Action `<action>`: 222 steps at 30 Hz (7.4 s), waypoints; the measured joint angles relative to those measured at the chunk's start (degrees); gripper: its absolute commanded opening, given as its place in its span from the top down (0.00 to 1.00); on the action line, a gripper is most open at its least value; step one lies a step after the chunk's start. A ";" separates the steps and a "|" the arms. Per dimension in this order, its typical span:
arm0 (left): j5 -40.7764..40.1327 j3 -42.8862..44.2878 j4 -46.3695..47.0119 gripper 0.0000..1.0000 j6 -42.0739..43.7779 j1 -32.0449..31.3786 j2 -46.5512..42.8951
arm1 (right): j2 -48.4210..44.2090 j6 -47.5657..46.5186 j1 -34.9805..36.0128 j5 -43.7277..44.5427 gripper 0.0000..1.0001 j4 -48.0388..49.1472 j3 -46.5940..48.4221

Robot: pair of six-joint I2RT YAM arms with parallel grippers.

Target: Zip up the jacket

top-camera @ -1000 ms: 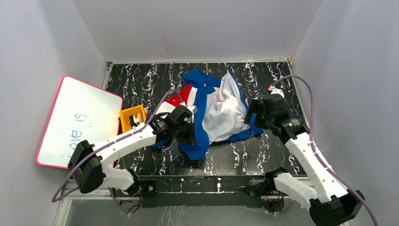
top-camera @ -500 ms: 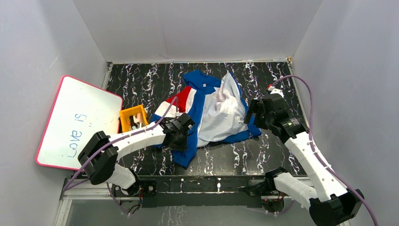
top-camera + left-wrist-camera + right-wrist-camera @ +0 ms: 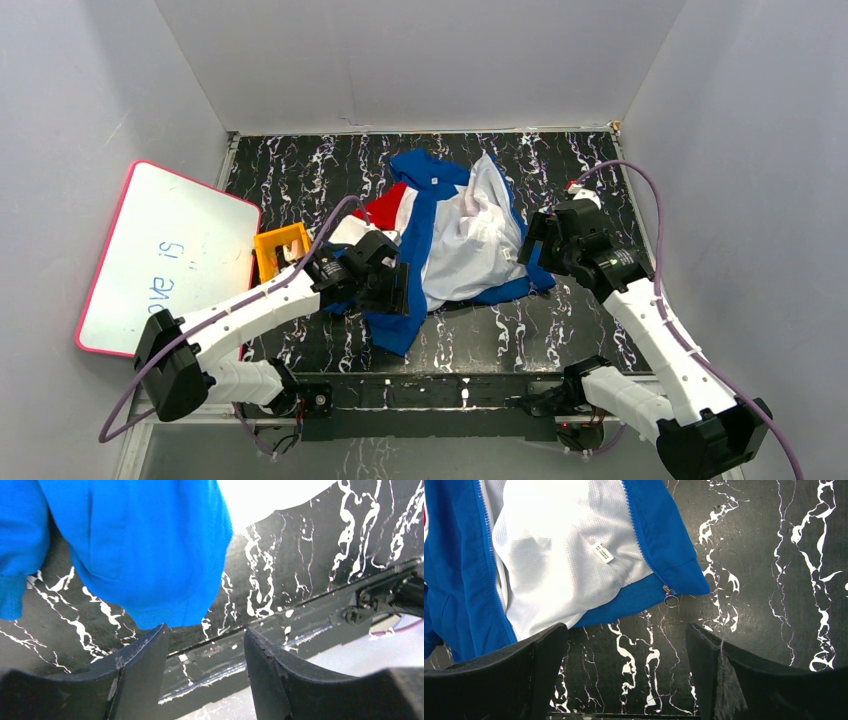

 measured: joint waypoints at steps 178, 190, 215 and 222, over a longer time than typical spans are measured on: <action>38.88 -22.73 49.81 1.00 -10.19 18.21 -10.56 | -7.08 4.55 -12.90 -60.22 1.00 42.80 -23.37; 28.33 -31.71 33.31 0.84 -12.85 12.90 -5.73 | -2.08 3.52 -7.28 -47.69 1.00 33.57 -26.08; 22.88 -14.99 25.35 0.46 -8.41 4.94 9.20 | -1.51 2.16 -6.34 -44.85 1.00 32.63 -27.23; 15.50 -7.04 17.27 0.39 -7.19 -1.14 10.58 | -1.84 1.05 -6.34 -43.63 1.00 31.12 -27.30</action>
